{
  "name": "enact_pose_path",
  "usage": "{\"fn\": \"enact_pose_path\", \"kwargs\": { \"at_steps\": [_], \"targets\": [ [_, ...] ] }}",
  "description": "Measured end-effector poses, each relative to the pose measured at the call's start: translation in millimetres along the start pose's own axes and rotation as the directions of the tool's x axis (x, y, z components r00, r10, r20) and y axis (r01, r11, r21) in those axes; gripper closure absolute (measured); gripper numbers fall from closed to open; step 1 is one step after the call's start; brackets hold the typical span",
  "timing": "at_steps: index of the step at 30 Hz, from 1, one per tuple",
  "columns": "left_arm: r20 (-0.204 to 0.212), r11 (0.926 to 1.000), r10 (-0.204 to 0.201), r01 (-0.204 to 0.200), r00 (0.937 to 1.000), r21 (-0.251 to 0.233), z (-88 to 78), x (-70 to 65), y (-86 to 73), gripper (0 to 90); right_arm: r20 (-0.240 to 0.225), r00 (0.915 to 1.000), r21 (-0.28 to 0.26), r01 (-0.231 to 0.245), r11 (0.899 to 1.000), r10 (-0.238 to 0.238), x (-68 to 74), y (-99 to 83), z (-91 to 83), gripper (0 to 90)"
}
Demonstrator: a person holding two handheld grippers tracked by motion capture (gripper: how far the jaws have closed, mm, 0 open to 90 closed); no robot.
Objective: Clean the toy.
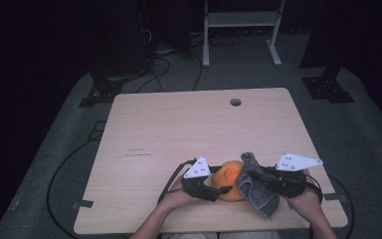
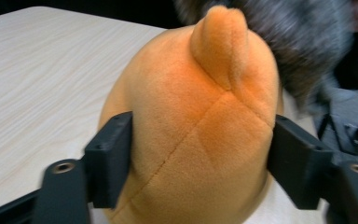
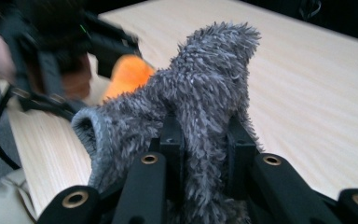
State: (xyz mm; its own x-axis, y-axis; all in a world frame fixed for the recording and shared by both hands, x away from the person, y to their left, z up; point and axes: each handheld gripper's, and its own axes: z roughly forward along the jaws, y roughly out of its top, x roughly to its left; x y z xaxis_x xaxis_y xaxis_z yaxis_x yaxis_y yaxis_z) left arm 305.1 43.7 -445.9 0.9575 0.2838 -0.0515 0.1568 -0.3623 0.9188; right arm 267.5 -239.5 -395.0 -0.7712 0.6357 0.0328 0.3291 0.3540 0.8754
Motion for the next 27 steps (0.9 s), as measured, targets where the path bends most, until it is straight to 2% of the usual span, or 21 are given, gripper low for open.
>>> {"fn": "enact_pose_path", "kwargs": {
  "at_steps": [2,5,6,7,10,12,14,17,19,21,22,24,26,27],
  "targets": [
    [0.01,1.0,-0.002,0.002,0.9999,-0.003,-1.8,1.8,0.8,19.1,-0.024,0.9995,0.003,-0.02,1.0,0.02,-3.1,-4.5,2.6,72.9],
    [-0.004,0.9987,-0.02,0.02,0.9998,0.047,0.6,6.3,2.6,7.1,-0.033,0.9991,0.008,-0.025,1.0,0.025,-4.6,-5.4,0.8,72.8],
    [-0.004,0.9983,-0.022,0.022,0.9997,0.055,2.8,6.6,1.6,6.6,-0.037,0.999,0.006,-0.023,1.0,0.024,-5.0,-5.7,0.9,72.8],
    [0.0,0.998,-0.018,0.018,0.9998,0.06,5.0,6.2,0.3,7.3,-0.04,0.999,0.006,-0.023,1.0,0.023,-5.9,-6.1,0.9,72.7],
    [-0.006,0.9993,-0.008,0.008,0.9999,0.037,7.2,3.1,-2.5,22.1,-0.043,0.9978,0.011,-0.05,0.999,0.051,-14.7,-10.9,0.3,72.4],
    [-0.01,0.9995,-0.004,0.004,0.9999,0.031,8.2,1.4,-1.9,24.8,-0.026,0.9954,0.017,-0.092,0.996,0.092,-25.6,-18.9,-0.3,72.3],
    [-0.012,0.9995,0.002,-0.002,0.9999,0.032,8.3,0.4,-1.5,25.9,0.012,0.9908,0.036,-0.135,0.99,0.135,-36.1,-27.2,-2.4,72.4],
    [-0.02,0.9999,0.004,-0.004,0.9998,0.016,8.3,-0.6,-1.9,29.2,0.04,0.9875,0.045,-0.154,0.987,0.152,-41.4,-30.7,-8.0,72.8],
    [-0.035,1.0,-0.001,0.001,0.9994,-0.009,6.8,-0.9,-0.7,32.7,0.043,0.9893,0.021,-0.141,0.99,0.14,-38.2,-23.9,-12.6,72.9],
    [-0.041,0.9987,-0.021,0.019,0.9989,-0.047,4.5,-1.7,3.5,36.8,0.036,0.9938,-0.019,-0.105,0.994,0.105,-29.2,-10.2,-19.0,72.9],
    [-0.054,0.9978,-0.015,0.012,0.9985,-0.064,3.4,-2.8,6.7,37.5,0.03,0.9952,-0.035,-0.092,0.995,0.094,-24.9,-5.0,-21.2,72.9],
    [-0.088,0.9984,0.024,-0.028,0.9959,-0.05,0.5,-6.7,14.8,38.6,0.016,0.9986,-0.07,-0.049,0.996,0.05,-11.3,9.1,-26.3,72.9],
    [-0.127,0.9966,0.077,-0.08,0.9889,-0.017,-2.7,-13.5,22.5,38.9,0.0,1.0,-0.099,-0.006,0.995,0.006,2.5,21.7,-28.2,72.9],
    [-0.132,0.9957,0.089,-0.092,0.9872,-0.012,-3.5,-15.5,24.6,39.0,-0.009,0.9998,-0.114,0.014,0.993,-0.015,11.5,29.0,-27.4,72.9]
  ]
}}
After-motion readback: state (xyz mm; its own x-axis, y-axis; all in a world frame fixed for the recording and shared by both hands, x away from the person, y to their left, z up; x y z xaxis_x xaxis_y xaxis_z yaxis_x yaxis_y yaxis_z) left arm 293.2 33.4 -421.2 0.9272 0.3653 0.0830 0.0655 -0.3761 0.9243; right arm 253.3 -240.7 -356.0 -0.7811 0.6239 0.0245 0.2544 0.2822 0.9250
